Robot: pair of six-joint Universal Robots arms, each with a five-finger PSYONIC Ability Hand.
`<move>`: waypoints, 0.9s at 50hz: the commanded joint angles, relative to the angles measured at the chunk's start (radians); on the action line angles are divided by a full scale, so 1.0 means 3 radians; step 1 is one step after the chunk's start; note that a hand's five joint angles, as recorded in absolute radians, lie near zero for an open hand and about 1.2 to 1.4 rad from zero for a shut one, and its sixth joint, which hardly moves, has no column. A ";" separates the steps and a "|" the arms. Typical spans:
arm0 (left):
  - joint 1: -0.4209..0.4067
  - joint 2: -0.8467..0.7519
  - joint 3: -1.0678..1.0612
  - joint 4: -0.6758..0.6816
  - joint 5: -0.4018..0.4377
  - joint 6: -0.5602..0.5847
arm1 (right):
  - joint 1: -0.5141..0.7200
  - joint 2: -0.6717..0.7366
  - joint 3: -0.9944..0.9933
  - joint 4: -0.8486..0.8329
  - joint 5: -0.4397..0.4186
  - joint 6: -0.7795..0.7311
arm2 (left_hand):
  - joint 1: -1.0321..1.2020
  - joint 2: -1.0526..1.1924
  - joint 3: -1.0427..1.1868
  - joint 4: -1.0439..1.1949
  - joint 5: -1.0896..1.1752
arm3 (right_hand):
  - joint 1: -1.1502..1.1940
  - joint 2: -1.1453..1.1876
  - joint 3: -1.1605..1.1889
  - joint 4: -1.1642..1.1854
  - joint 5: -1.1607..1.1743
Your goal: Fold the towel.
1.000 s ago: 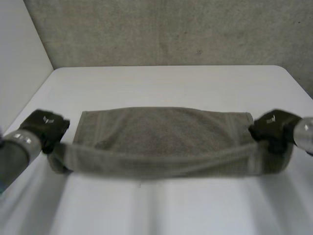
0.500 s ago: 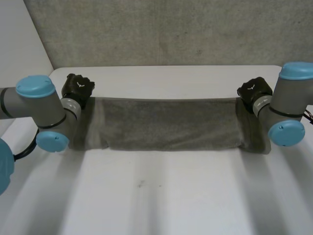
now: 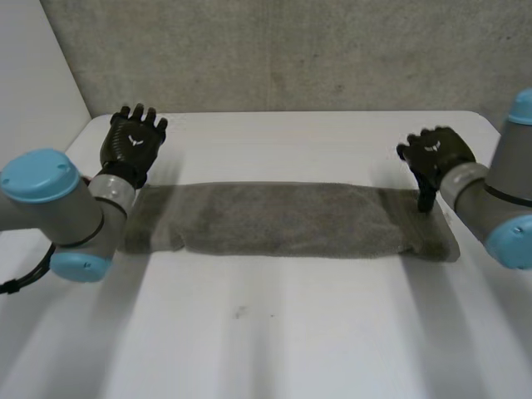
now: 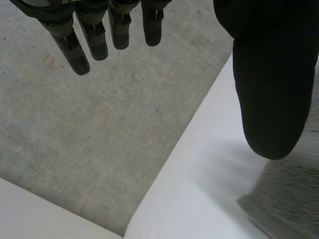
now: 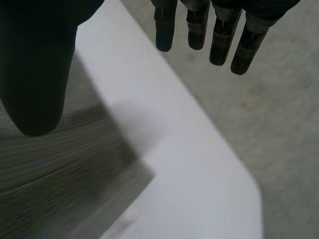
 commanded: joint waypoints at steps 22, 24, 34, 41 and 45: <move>0.0043 0.1311 -0.0985 -0.1203 0.0010 -0.2330 | -0.0854 -0.0069 0.1314 -0.0719 -0.0453 0.0087 | -0.0015 0.0029 0.0027 0.0018 -0.0094 | 0.3919 0.3867 0.3934 0.3866 0.3832; 0.0048 0.1337 -0.1001 -0.1204 0.0010 -0.2335 | -0.0916 -0.0084 0.1273 -0.0745 -0.0278 -0.0058 | -0.0015 0.0029 0.0027 0.0018 -0.0094 | 0.3919 0.3867 0.3934 0.3866 0.3832; 0.0130 0.1480 -0.1036 -0.1239 -0.0005 -0.2335 | -0.1223 -0.0150 0.0982 -0.0811 0.0413 -0.1305 | -0.0015 0.0029 0.0027 0.0018 -0.0094 | 0.3919 0.3867 0.3934 0.3866 0.3832; 0.0150 0.1541 -0.1067 -0.1239 0.0005 -0.2335 | -0.0809 -0.0401 0.0777 -0.0826 0.0382 -0.0952 | -0.0015 0.0029 0.0027 0.0018 -0.0094 | 0.3919 0.3867 0.3934 0.3866 0.3832; 0.0145 0.1572 -0.1077 -0.1239 -0.0016 -0.2335 | -0.0263 -0.0524 0.0598 -0.0831 0.0173 -0.0514 | -0.0015 0.0029 0.0027 0.0018 -0.0094 | 0.3919 0.3867 0.3934 0.3866 0.3832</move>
